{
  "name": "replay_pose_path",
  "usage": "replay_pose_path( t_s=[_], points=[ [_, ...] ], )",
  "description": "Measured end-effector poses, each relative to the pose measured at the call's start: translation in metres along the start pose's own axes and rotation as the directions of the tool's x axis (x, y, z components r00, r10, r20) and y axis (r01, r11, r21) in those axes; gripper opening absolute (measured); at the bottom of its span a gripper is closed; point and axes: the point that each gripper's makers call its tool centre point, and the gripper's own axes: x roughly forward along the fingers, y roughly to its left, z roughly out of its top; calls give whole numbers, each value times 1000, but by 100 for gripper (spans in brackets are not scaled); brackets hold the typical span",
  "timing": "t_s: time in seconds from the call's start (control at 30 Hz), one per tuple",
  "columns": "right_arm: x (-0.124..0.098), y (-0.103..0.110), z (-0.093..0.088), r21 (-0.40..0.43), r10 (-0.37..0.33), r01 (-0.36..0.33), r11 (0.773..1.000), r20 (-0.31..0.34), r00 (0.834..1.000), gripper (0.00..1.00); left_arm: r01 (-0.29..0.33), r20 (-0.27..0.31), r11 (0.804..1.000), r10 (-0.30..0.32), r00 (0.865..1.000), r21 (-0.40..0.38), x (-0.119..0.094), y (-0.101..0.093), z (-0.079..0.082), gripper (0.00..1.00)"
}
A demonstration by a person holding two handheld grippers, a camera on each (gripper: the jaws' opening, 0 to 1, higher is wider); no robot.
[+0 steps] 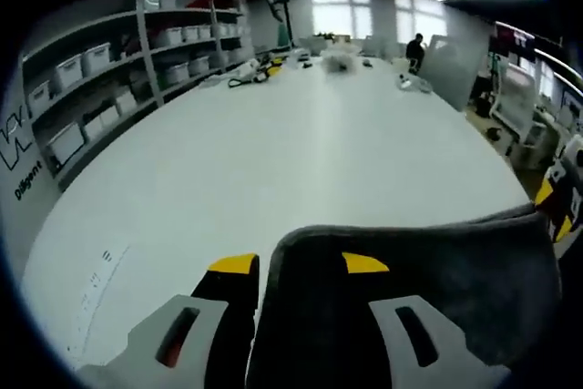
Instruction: Open the folded towel by lifting each exposed corner and separating the folded layers until the towel lies flat within the target outline without major curled edges
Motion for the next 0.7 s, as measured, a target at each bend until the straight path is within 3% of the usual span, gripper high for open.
replay_pose_path(
  t_s=[0.2, 0.27, 0.53, 0.7],
  points=[
    [-1, -4, -10, 42, 3, -2, 999, -30, 1000, 21, -3, -4, 1000, 3, 1000, 22, 5, 0, -3, 29],
    [-2, -4, -10, 45, 0, 1, 999, -25, 1000, 14, 6, -5, 1000, -6, 1000, 21, 5, -3, -3, 26],
    [-2, -1, -3, 39, 7, -7, 999, -1, 1000, 7, -33, 1, 999, 33, 999, 30, 0, 7, -1, 8],
    [-3, 4, 3, 20, 11, -11, 1000, 18, 1000, 5, -42, 18, 999, 42, 999, 33, -4, 10, 3, 4]
  ],
)
